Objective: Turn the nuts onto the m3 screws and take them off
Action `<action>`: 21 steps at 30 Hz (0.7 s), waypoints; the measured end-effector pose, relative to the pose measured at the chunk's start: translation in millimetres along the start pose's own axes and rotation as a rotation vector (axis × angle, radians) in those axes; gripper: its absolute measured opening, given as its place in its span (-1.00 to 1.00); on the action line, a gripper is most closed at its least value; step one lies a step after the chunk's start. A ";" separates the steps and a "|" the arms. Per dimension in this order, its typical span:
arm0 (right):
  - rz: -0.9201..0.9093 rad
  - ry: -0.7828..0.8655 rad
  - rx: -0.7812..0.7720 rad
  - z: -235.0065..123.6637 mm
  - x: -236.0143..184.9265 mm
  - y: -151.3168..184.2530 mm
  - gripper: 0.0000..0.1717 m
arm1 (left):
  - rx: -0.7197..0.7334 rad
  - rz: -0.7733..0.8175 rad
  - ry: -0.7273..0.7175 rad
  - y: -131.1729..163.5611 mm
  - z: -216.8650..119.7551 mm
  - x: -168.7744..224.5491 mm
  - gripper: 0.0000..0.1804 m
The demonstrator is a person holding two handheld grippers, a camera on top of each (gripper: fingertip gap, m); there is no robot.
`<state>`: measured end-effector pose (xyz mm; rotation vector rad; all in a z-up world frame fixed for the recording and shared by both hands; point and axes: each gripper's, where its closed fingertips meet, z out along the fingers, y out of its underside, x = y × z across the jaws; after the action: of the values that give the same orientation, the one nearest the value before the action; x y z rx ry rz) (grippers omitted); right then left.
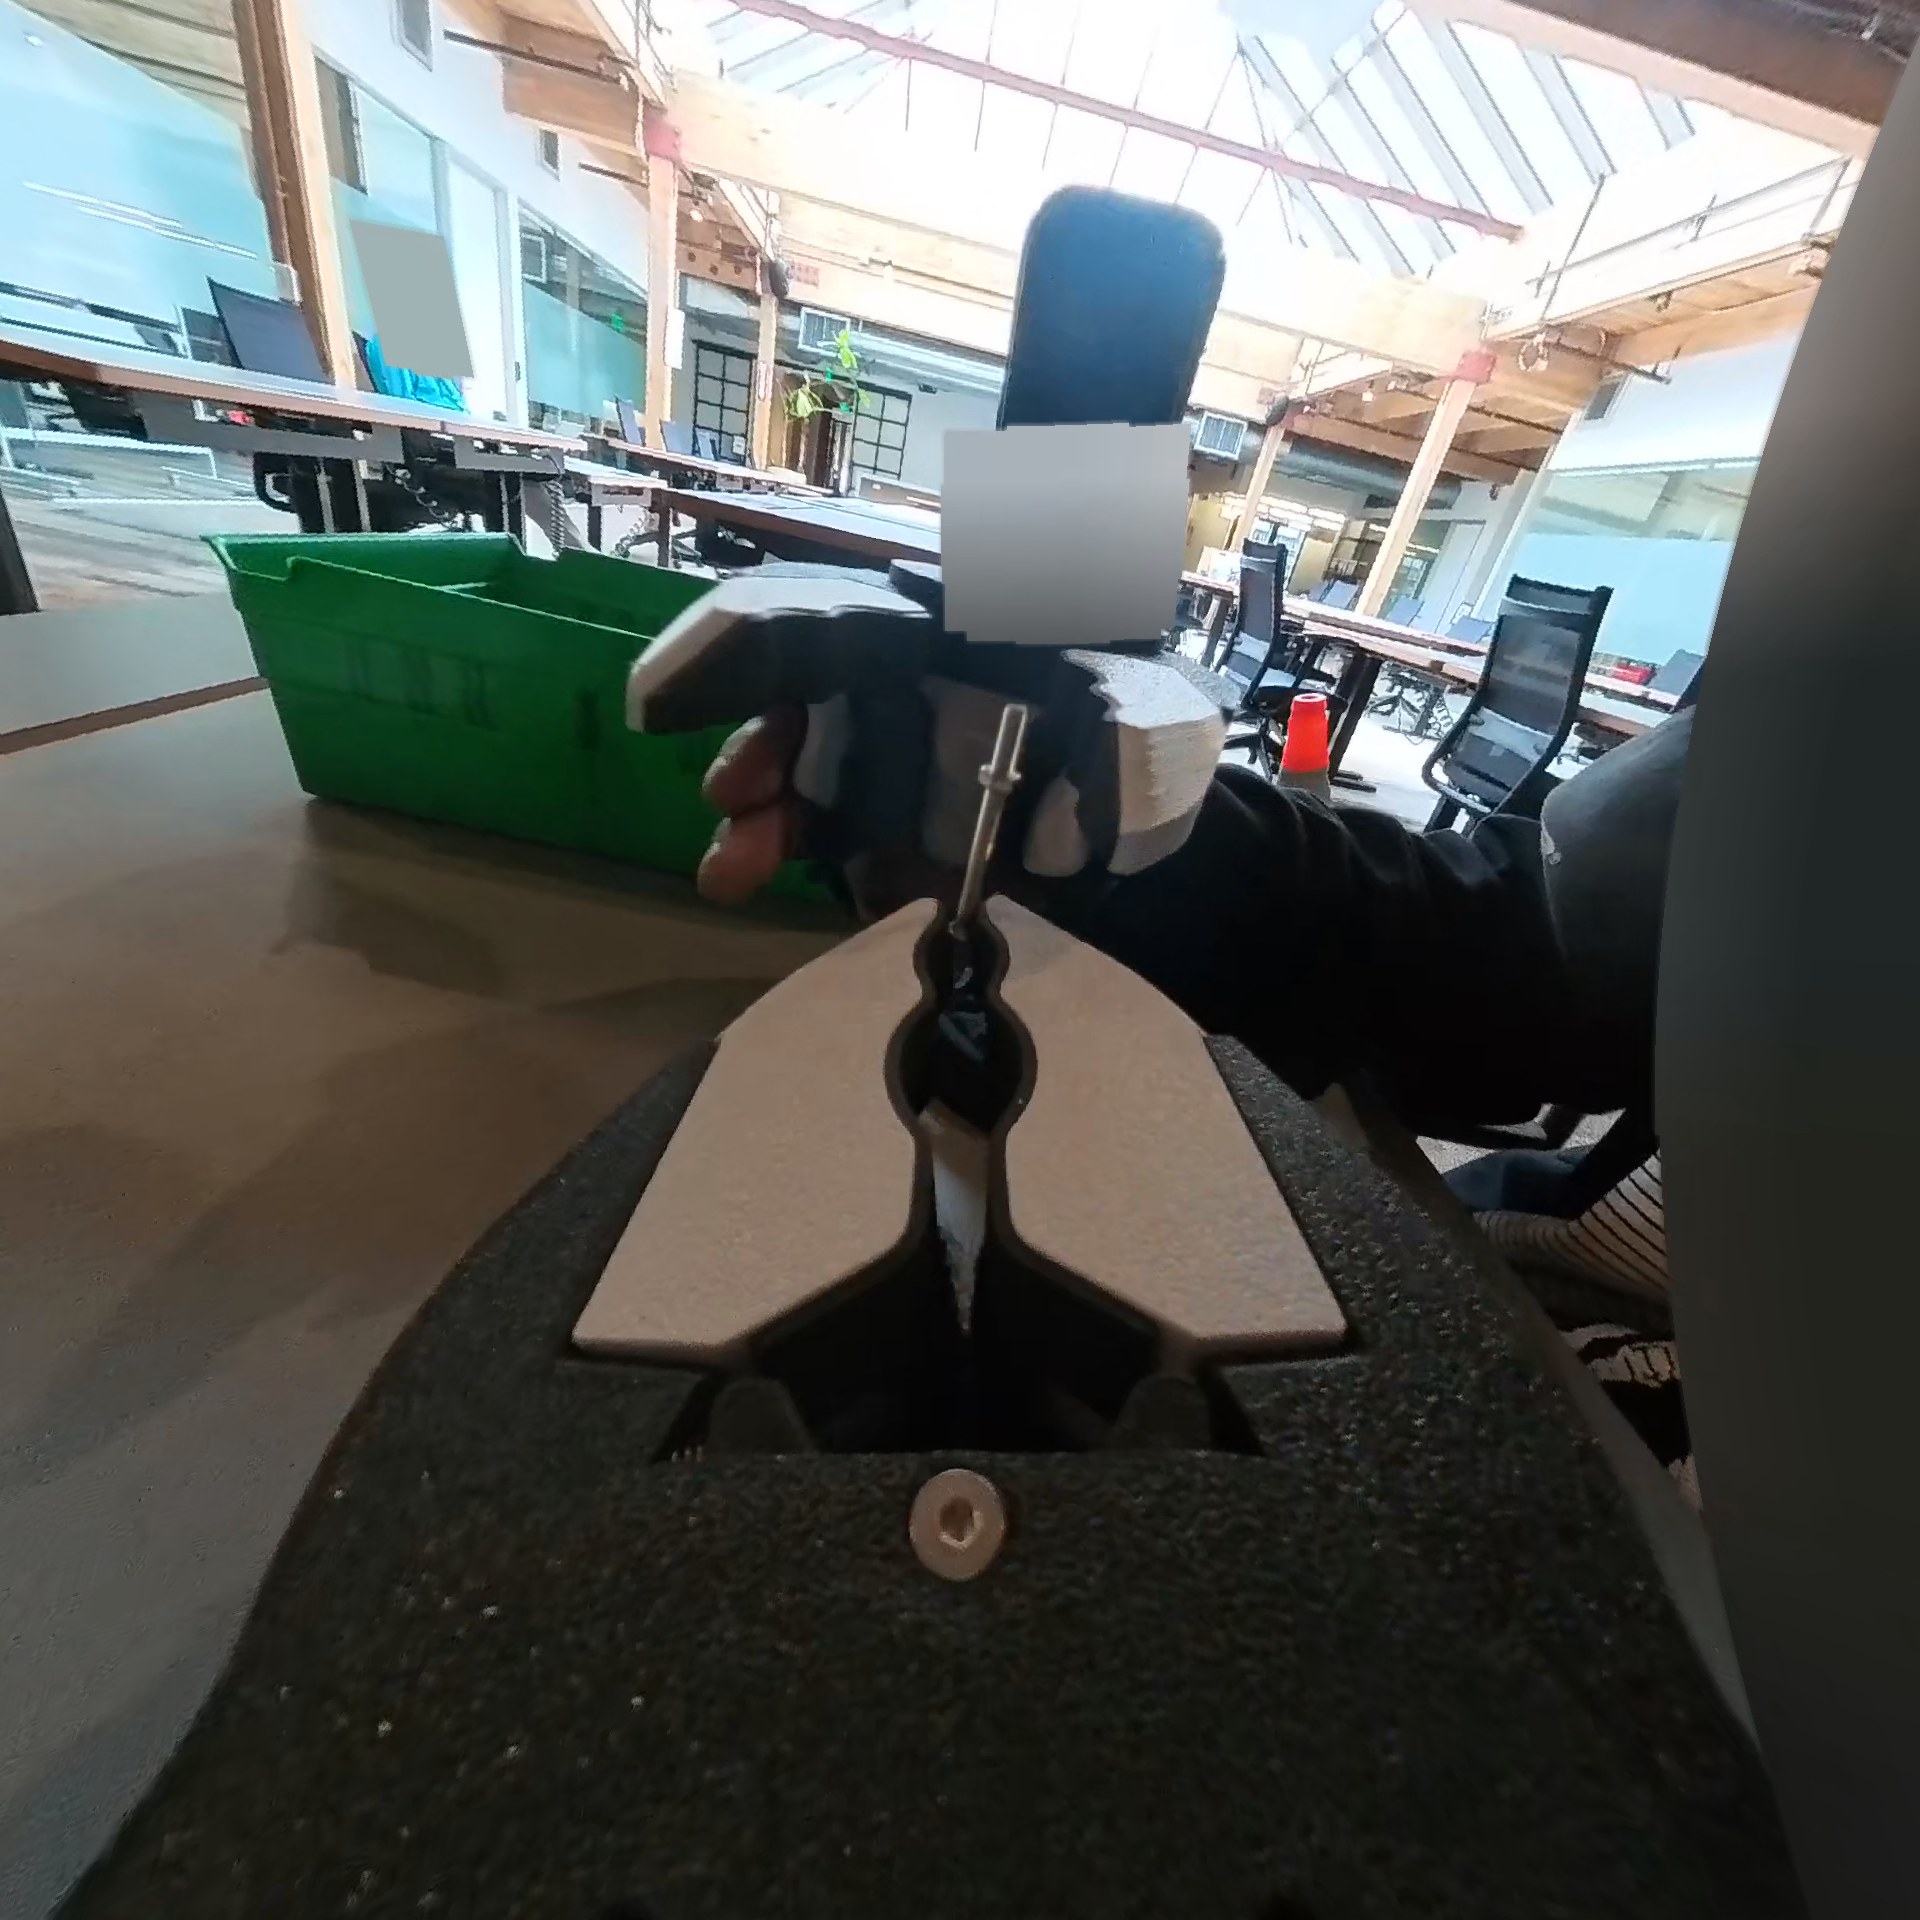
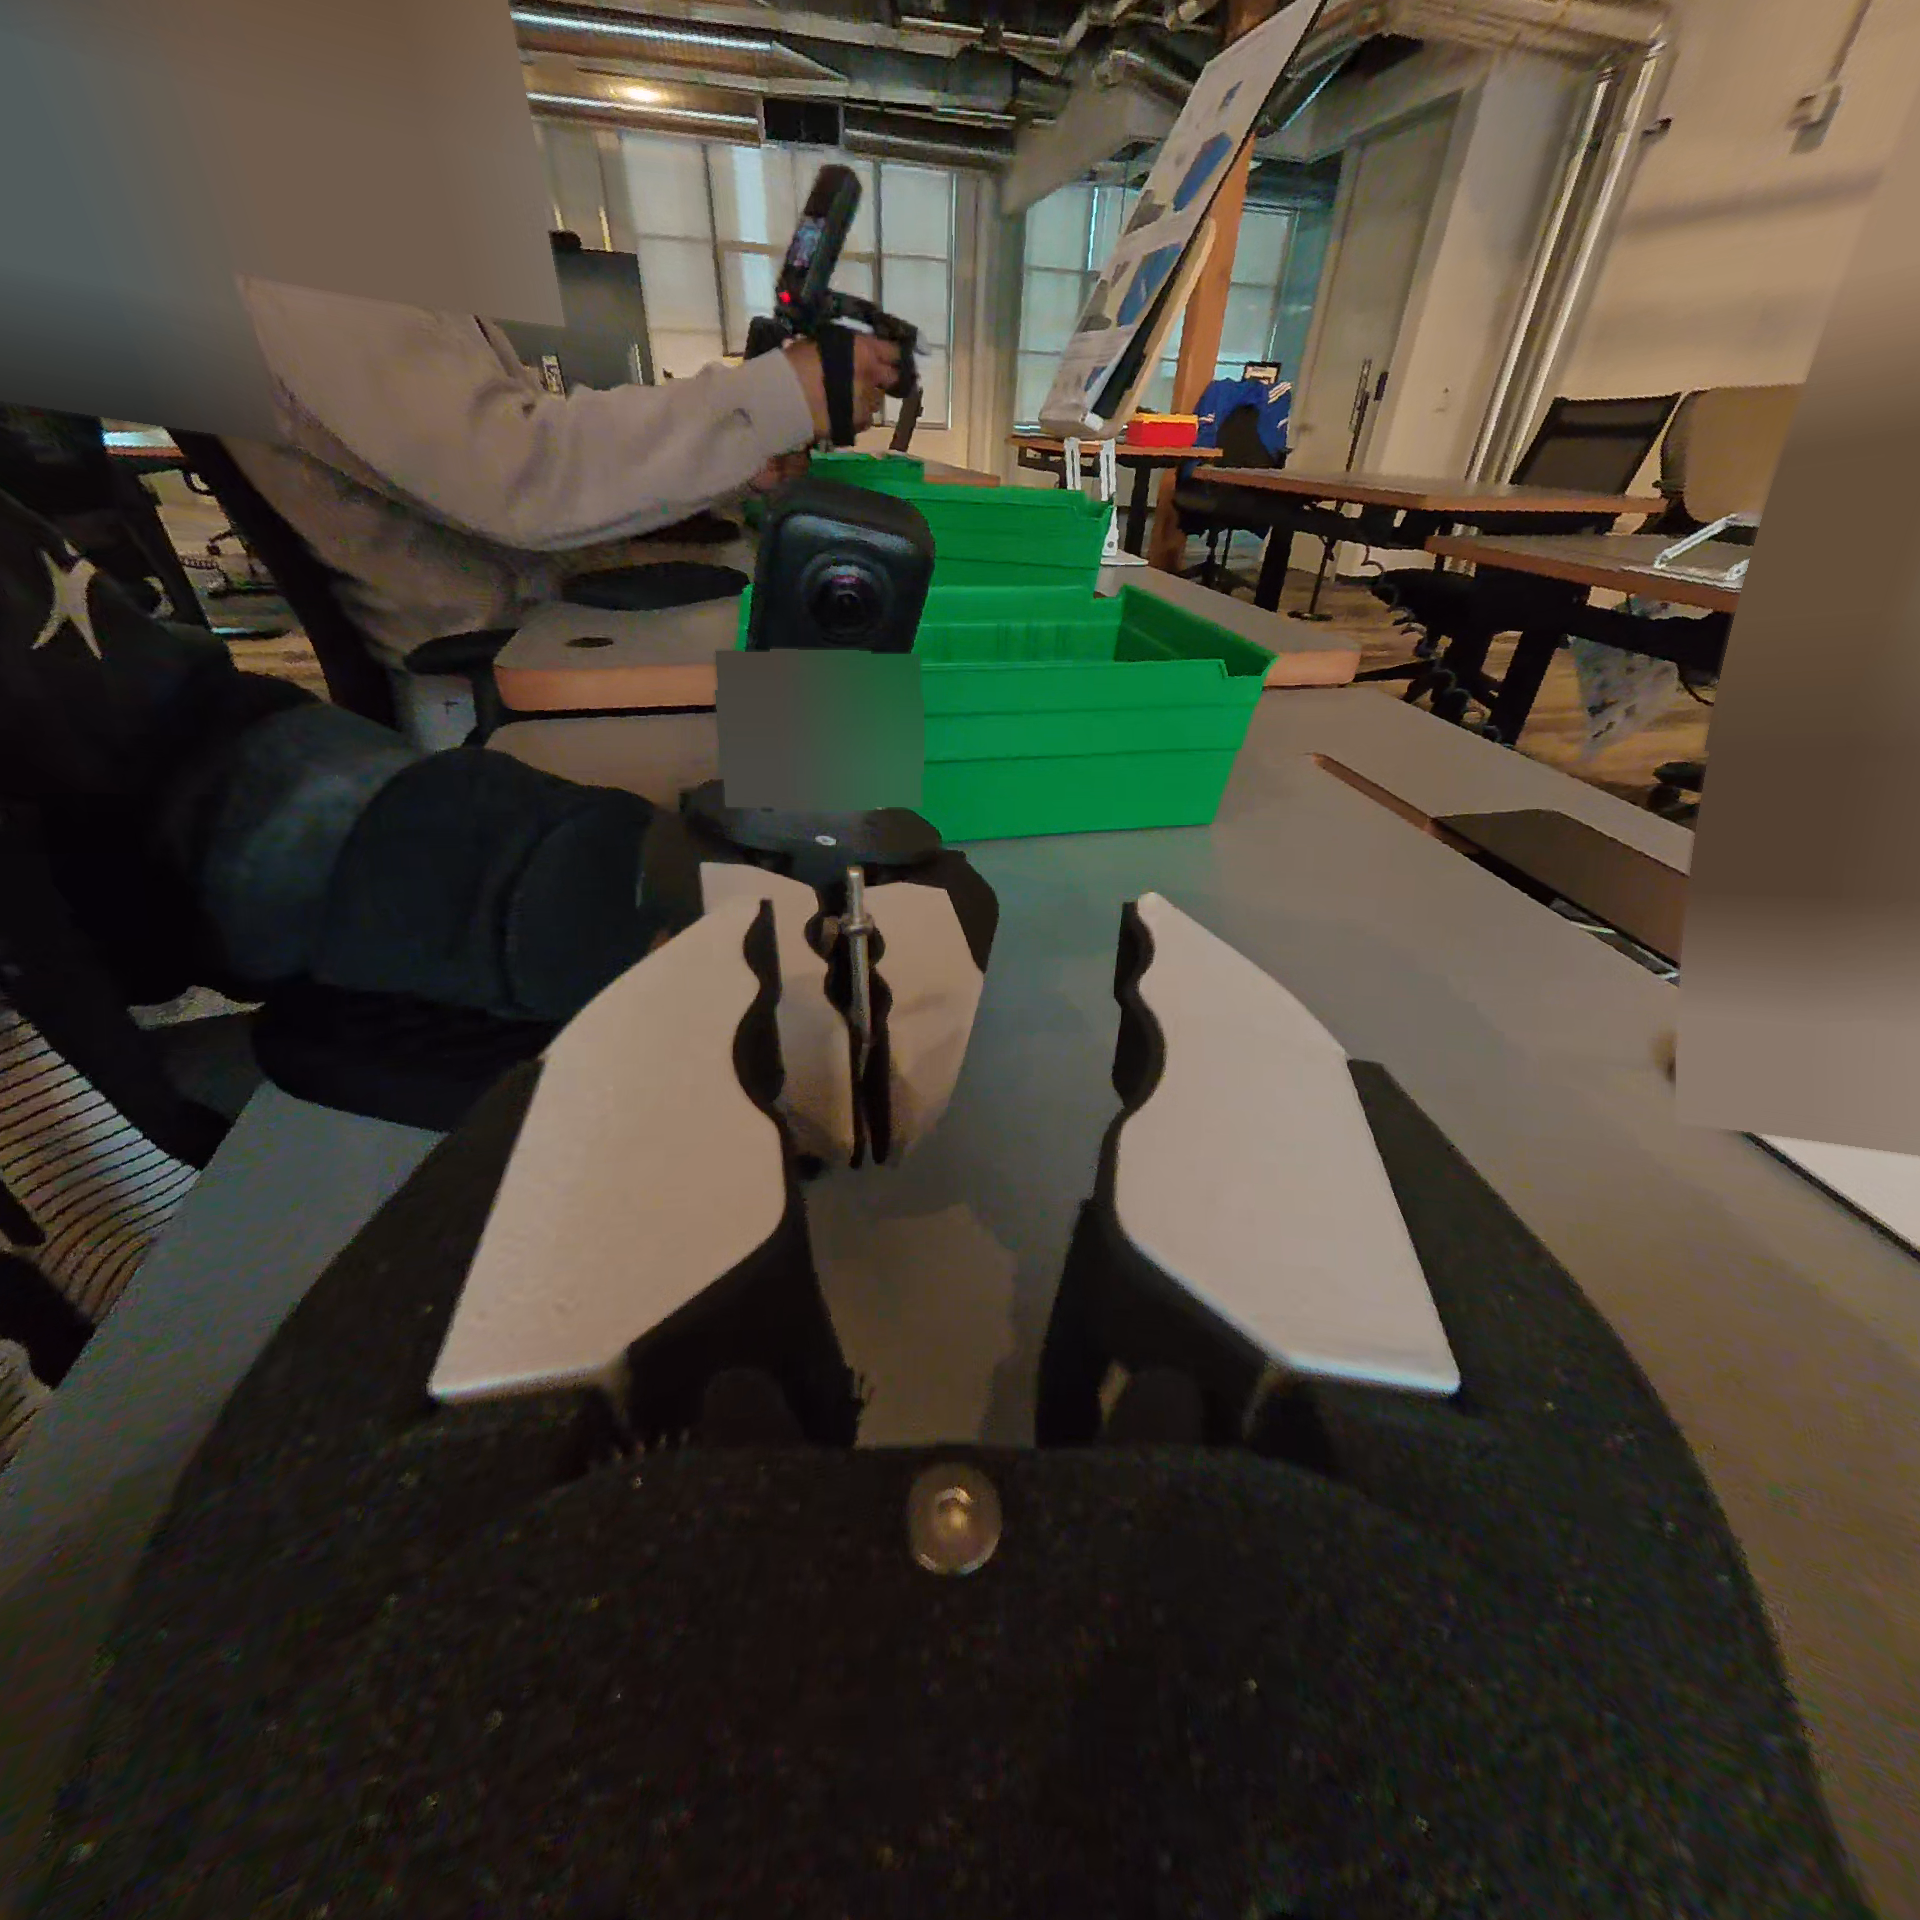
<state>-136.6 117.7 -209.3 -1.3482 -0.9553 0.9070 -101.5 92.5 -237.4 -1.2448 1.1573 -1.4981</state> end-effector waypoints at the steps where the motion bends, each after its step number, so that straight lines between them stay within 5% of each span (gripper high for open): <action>1: 0.003 -0.003 0.002 1.5 -0.3 0.0 -0.29 | -0.001 -0.002 0.001 0.2 0.1 -0.1 -0.98; 14: 0.030 0.027 0.050 -22.2 11.5 -5.2 -0.38 | -0.008 -0.006 0.018 1.0 0.2 2.4 -0.98; 21: -0.003 -0.004 0.035 -3.7 2.1 -6.5 -0.34 | -0.017 -0.009 0.019 2.1 1.0 2.6 -0.98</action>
<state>-132.5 118.1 -202.8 -1.3159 -0.9406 0.9205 -100.8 89.4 -238.9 -1.2514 1.1803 -1.5125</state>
